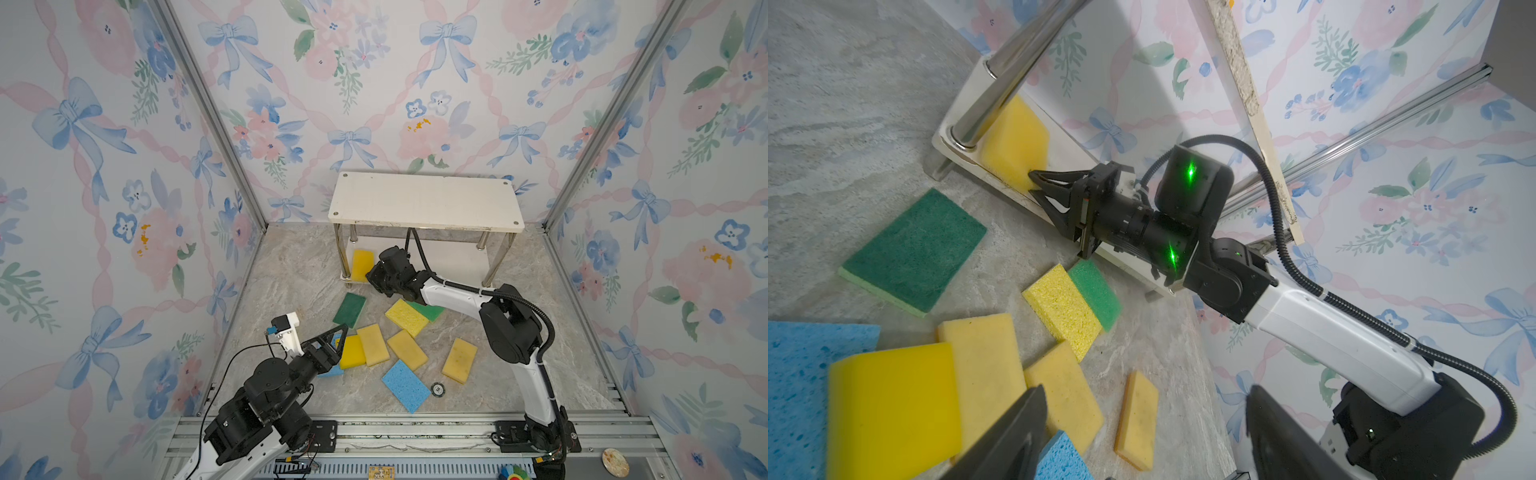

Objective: Place and organize the cleaning sponges onto the shelf
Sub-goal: 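Lower the thick yellow sponge onto the lower shelf and open the right gripper, then withdraw the right gripper from the shelf back over the sponge pile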

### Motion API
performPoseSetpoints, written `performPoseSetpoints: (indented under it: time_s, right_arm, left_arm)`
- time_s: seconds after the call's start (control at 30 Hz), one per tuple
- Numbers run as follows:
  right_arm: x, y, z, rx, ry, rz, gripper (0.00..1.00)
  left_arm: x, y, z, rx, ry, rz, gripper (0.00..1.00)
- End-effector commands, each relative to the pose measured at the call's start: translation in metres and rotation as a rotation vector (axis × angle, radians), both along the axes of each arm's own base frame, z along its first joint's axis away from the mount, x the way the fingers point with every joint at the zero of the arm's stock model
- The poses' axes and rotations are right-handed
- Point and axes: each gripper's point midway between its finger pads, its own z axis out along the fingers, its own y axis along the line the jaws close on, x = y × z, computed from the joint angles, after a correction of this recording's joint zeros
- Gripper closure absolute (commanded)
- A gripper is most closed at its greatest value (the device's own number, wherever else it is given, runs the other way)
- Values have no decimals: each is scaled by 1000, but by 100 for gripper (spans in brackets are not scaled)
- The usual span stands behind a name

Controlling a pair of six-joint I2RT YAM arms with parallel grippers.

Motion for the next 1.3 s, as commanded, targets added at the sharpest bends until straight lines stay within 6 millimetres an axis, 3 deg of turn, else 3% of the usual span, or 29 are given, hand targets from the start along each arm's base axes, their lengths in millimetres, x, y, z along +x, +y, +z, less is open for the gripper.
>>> performPoseSetpoints:
  time_s: [0.0,0.23,0.47,0.7,0.83,1.07,1.17,1.27]
  right_arm:
    - [2,-5,-14,-33,34,0,74]
    - [4,-5,-7,-16,16,-1,57]
    - [4,-2,8,15,-13,4,46]
    - [-15,-19,44,25,-133,11,43]
    - [-42,-28,64,32,-221,41,42]
    - [-117,-56,62,-78,-279,104,39]
    - [-154,-89,53,-217,-268,155,33]
    - [-185,-135,39,-351,-211,199,22]
  left_arm:
    - [2,5,-6,1,12,27,23]
    - [2,4,-5,8,11,27,22]
    - [1,5,-1,5,5,26,22]
    - [3,4,1,17,5,25,22]
    - [5,2,1,36,11,25,20]
    - [7,-8,-9,73,44,-10,15]
    - [8,-16,-17,85,65,-42,14]
    - [11,-29,-28,92,81,-89,13]
